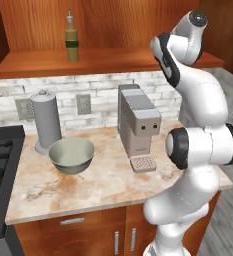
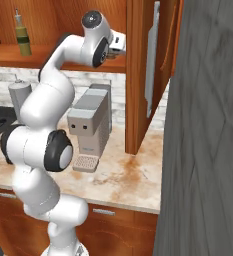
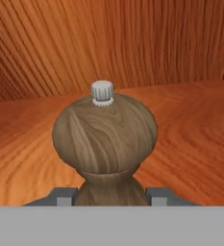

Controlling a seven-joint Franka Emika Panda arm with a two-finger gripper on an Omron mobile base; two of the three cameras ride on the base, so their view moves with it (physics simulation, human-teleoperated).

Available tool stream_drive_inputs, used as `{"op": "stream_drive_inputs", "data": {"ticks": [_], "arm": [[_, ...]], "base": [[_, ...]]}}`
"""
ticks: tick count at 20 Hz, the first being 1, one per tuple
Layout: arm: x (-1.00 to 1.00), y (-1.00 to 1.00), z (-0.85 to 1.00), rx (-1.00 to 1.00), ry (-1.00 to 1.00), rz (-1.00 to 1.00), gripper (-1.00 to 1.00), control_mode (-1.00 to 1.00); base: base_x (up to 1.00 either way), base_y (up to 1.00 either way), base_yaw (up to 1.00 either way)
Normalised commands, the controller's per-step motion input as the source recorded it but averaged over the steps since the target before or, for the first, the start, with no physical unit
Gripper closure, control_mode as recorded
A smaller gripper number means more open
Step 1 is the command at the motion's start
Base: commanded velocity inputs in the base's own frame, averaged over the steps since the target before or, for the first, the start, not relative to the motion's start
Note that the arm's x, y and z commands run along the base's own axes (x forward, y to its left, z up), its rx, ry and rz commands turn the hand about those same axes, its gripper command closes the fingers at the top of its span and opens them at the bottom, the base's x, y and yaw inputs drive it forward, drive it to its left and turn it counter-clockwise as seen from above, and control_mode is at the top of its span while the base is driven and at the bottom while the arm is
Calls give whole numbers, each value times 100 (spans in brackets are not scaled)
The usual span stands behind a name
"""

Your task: Retrieve the bottle and the shaker from the cabinet and place them next to the mixing bowl on the counter. Then add garlic from the fridge to the mixing bowl.

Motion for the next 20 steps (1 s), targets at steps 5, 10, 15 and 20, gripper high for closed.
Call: {"op": "stream_drive_inputs", "data": {"ticks": [5,10,15,20], "arm": [[-100,6,0,0,-1,7,100,-100],[-100,24,-3,0,0,13,100,-100],[-100,49,-17,0,0,21,100,-100],[-96,60,-24,0,2,27,100,-100]], "base": [[0,0,0],[0,0,0],[0,0,0],[0,0,0]]}}
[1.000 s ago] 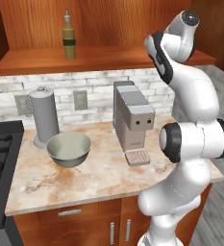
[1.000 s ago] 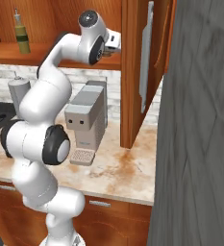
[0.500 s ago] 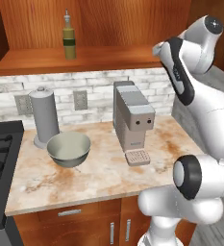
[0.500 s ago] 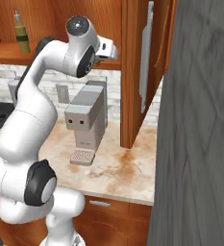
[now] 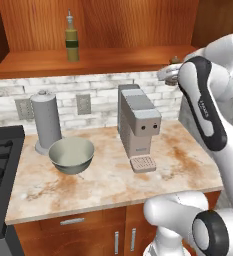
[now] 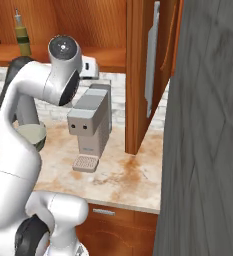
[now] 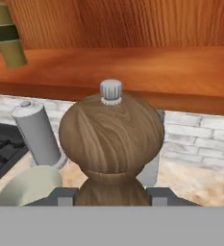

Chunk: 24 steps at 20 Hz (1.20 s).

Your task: Retrieve the bottle and the shaker from the cabinet and place them next to the mixing bowl on the counter. Then add garlic from the fridge to the mixing bowl.

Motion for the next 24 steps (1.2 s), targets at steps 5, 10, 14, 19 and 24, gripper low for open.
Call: {"op": "stream_drive_inputs", "data": {"ticks": [5,10,14,19,24], "arm": [[-79,60,-52,0,5,27,100,-100],[-55,66,-96,-2,11,24,100,-100],[-16,61,-76,-12,23,18,100,-100],[1,58,-8,-26,33,14,100,-100],[28,50,-4,-25,32,5,100,-100]], "base": [[0,0,0],[0,0,0],[0,0,0],[0,0,0],[0,0,0]]}}
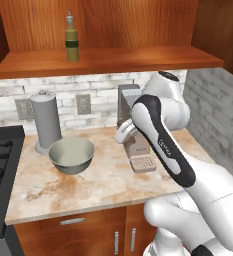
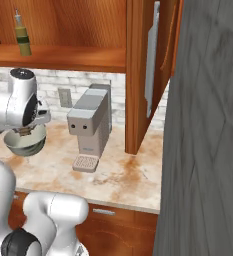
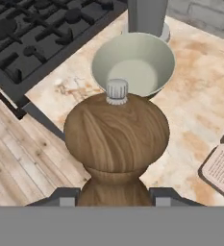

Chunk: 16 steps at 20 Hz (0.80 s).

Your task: Retrieve the bottle and the shaker from the cabinet and place them next to the mixing bowl on the counter. Then add garlic from the fridge to the mixing bowl.

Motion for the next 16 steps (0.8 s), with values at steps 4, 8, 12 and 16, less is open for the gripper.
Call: {"op": "stream_drive_inputs", "data": {"ticks": [4,8,12,16], "arm": [[37,21,-51,-18,20,3,100,-100],[25,9,-93,-8,0,2,100,-100],[30,1,-93,-5,-1,2,100,-100],[20,0,-54,-1,-8,1,100,-100]], "base": [[0,0,0],[0,0,0],[0,0,0],[0,0,0]]}}
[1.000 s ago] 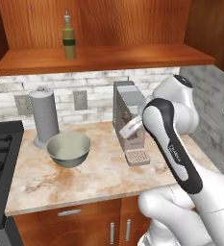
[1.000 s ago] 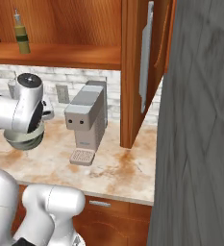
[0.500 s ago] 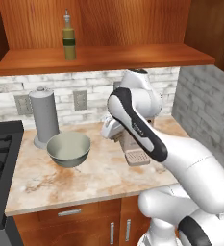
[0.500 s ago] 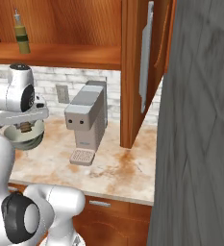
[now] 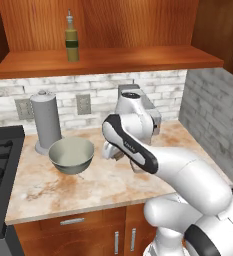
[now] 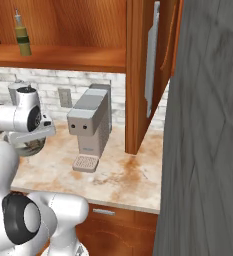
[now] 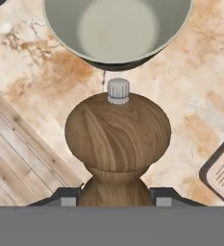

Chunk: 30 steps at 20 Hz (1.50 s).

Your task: Retrieve the bottle and the shaker from the cabinet and place them next to the mixing bowl on the counter. Then add garlic from the fridge to the mixing bowl.

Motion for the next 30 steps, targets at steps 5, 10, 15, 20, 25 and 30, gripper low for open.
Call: {"op": "stream_drive_inputs", "data": {"ticks": [5,10,15,20,25,30], "arm": [[14,0,-20,0,-13,2,100,-100],[2,0,-17,14,-17,0,100,-100],[3,-1,-16,26,-16,0,100,-100],[24,-7,-2,21,-21,0,100,-100],[39,-1,-2,6,-8,0,100,-100],[41,0,-36,0,4,0,100,-100]], "base": [[0,0,0],[0,0,0],[0,0,0],[0,0,0],[0,0,0],[0,0,0]]}}
